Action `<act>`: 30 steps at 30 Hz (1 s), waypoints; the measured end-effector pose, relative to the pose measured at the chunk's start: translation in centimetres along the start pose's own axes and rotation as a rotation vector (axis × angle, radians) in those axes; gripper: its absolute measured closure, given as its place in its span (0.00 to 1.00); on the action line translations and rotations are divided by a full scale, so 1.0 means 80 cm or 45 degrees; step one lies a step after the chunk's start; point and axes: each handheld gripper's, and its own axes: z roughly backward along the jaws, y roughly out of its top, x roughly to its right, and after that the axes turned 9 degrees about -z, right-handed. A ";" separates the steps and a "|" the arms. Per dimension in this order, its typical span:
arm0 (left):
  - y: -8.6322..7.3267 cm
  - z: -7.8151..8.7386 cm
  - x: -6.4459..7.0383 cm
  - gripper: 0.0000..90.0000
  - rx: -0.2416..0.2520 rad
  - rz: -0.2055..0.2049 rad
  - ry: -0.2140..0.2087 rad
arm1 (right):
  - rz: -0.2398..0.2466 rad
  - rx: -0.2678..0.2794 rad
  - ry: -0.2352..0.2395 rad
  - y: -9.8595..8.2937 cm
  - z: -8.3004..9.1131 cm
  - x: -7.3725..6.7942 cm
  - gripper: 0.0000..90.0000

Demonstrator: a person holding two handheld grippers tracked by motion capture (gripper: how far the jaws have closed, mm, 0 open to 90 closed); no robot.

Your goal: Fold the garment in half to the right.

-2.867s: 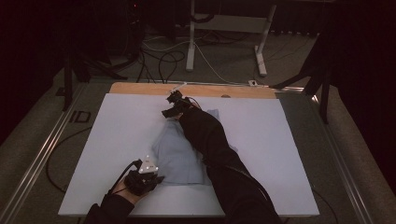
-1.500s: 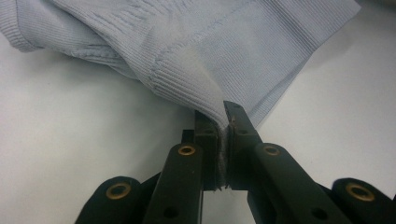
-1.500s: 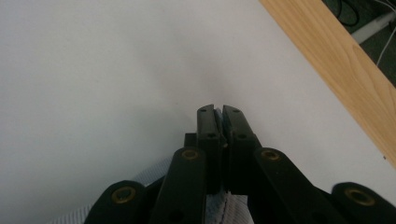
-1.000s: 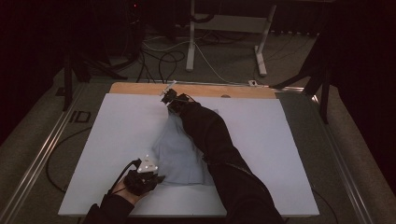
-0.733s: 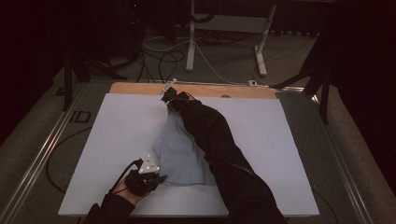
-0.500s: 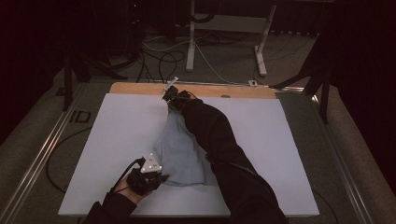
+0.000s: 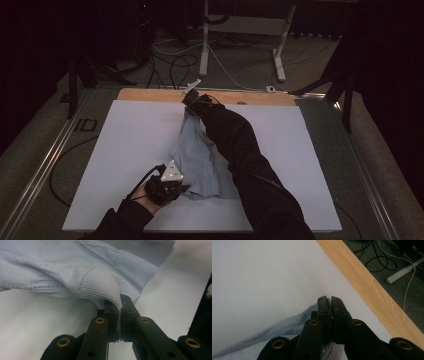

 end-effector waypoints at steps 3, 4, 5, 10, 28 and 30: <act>0.007 -0.001 0.003 0.97 0.002 -0.020 -0.002 | -0.009 0.013 -0.016 -0.001 0.005 0.003 0.97; 0.009 -0.001 0.003 0.97 0.000 -0.027 -0.007 | -0.013 0.013 -0.018 -0.002 0.007 0.005 0.97; 0.011 -0.002 0.003 0.97 0.003 -0.031 -0.006 | -0.021 0.024 -0.019 -0.002 0.009 0.007 0.97; 0.020 -0.006 0.006 0.97 0.005 -0.054 -0.015 | -0.044 0.045 -0.028 -0.006 0.017 0.015 0.97; 0.062 -0.026 0.020 0.97 0.010 -0.141 -0.075 | -0.107 0.084 -0.039 -0.030 0.048 0.049 0.97; 0.068 -0.030 0.023 0.97 0.004 -0.165 -0.082 | -0.124 0.090 -0.038 -0.034 0.050 0.054 0.97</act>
